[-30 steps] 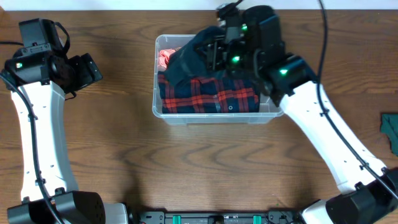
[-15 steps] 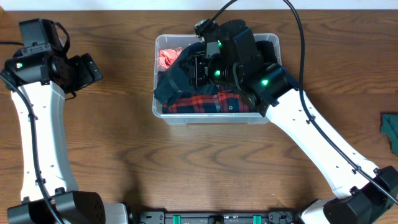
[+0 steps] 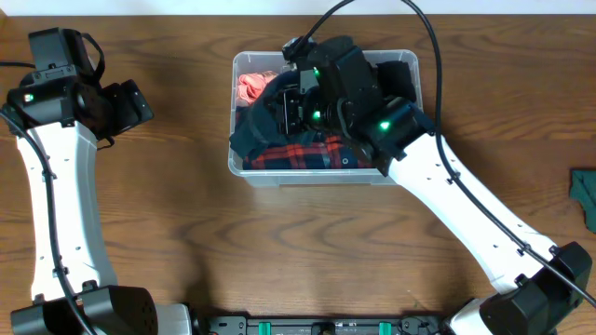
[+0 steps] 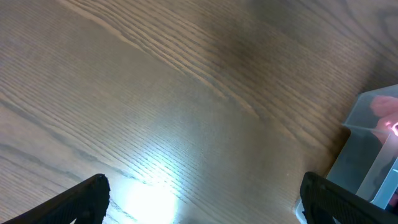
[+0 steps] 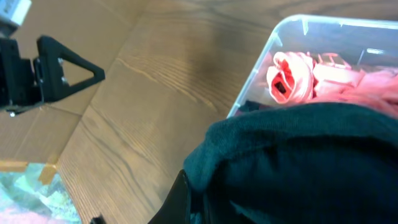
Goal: Pack container
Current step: 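Lower the dark green garment into the bin and press it flat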
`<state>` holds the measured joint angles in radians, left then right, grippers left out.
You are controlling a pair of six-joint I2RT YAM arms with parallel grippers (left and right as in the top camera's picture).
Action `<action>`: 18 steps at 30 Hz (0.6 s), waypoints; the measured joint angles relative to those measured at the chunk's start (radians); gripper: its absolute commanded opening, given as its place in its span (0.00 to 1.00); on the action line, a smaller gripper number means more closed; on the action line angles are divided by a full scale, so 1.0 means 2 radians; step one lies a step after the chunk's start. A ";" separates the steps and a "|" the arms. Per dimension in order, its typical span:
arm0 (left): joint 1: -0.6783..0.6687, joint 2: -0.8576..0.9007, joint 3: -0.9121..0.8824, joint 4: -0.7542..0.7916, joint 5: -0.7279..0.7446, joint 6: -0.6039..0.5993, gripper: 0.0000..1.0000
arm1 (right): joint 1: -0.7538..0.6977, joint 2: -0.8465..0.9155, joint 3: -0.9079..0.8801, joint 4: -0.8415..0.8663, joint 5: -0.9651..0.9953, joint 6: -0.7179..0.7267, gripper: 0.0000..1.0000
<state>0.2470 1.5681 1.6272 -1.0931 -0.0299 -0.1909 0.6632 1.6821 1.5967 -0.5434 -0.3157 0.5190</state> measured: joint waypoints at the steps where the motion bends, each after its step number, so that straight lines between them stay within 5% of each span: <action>1: 0.000 0.000 0.000 0.000 0.000 0.000 0.98 | 0.000 0.000 0.000 -0.006 0.002 0.000 0.01; 3: 0.000 0.000 0.000 0.000 0.000 0.000 0.98 | 0.001 0.000 0.000 -0.016 0.011 0.000 0.02; 7: 0.000 0.000 0.000 -0.001 0.000 0.000 0.98 | 0.001 0.000 0.000 -0.043 0.033 -0.004 0.50; 9: 0.000 0.000 0.000 -0.001 0.000 0.000 0.98 | 0.002 0.000 0.000 -0.056 0.046 -0.008 0.58; 14: 0.000 0.000 0.000 0.000 0.000 0.000 0.98 | 0.000 0.000 0.000 -0.074 0.078 -0.040 0.59; 18: 0.000 0.000 0.000 0.000 0.000 0.000 0.98 | -0.005 0.000 0.000 -0.074 0.093 -0.088 0.40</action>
<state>0.2470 1.5681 1.6272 -1.0935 -0.0299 -0.1909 0.6533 1.6821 1.5967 -0.6918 -0.1307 0.3428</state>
